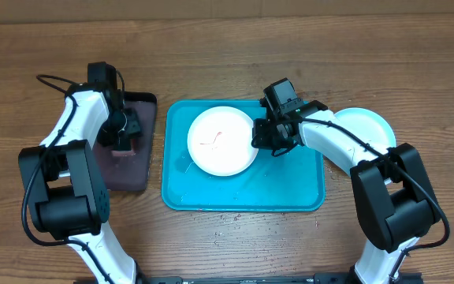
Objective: Clean dirty plates on tray and stack at the side
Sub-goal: 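Drag the second white plate to the tray center with the right gripper, then grasp the sponge with the left gripper in the black tray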
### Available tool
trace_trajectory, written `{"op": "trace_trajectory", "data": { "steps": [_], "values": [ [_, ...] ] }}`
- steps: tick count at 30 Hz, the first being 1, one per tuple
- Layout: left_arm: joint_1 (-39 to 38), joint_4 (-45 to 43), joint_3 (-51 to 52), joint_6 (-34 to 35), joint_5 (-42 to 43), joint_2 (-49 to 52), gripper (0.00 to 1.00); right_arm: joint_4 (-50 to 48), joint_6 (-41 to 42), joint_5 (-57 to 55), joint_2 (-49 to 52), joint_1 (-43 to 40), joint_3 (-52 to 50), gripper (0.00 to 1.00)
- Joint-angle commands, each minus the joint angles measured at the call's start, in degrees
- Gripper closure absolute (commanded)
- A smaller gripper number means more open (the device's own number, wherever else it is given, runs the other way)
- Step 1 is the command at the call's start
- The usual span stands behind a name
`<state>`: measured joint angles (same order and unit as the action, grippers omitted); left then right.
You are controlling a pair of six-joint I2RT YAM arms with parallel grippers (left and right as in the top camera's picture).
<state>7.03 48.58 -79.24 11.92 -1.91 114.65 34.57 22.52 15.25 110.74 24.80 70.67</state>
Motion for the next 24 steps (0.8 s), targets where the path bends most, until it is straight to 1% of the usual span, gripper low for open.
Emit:
{"op": "trace_trajectory", "data": {
  "steps": [1, 3, 5, 8, 16, 17, 18, 19, 21, 24],
  "values": [
    [0.1, -0.7, 1.3, -0.1, 0.0, -0.7, 0.64, -0.2, 0.5, 1.2, -1.3, 0.1, 0.8, 0.96],
    [0.1, -0.7, 1.3, -0.1, -0.3, -0.7, 0.96, -0.2, 0.5, 1.3, -1.3, 0.1, 0.8, 0.96],
    [0.2, -0.5, 1.1, -0.1, -1.5, -0.7, 0.96, -0.2, 0.5, 1.3, -1.3, 0.1, 0.8, 0.96],
    [0.2, 1.2, 0.3, -0.1, -3.5, -1.0, 0.96, -0.1, 0.5, 1.3, -1.3, 0.1, 0.8, 0.96],
    [0.2, 2.2, -0.2, -0.1, -3.3, -2.6, 0.95, -0.1, 0.5, 1.3, -1.3, 0.1, 0.8, 0.96],
    [0.2, 2.2, -0.2, -0.1, -3.4, -2.6, 0.82, -0.1, 0.5, 1.3, -1.3, 0.1, 0.8, 0.96],
    [0.2, 2.2, -0.2, -0.1, -3.4, -2.6, 0.59, -0.1, 0.5, 1.3, -1.3, 0.1, 0.8, 0.96],
    [0.2, 2.2, -0.2, -0.1, -3.4, -2.6, 0.50, -0.2, 0.5, 1.4, -1.3, 0.1, 0.8, 0.96],
    [0.2, 2.2, -0.2, -0.1, -3.4, -2.6, 0.50, -0.1, 0.5, 1.4, -1.3, 0.1, 0.8, 0.96],
    [0.2, 1.9, -0.2, -0.1, -3.4, -2.6, 0.64, -0.1, 0.5, 1.4, -1.3, 0.1, 0.8, 0.96]
  ]
}}
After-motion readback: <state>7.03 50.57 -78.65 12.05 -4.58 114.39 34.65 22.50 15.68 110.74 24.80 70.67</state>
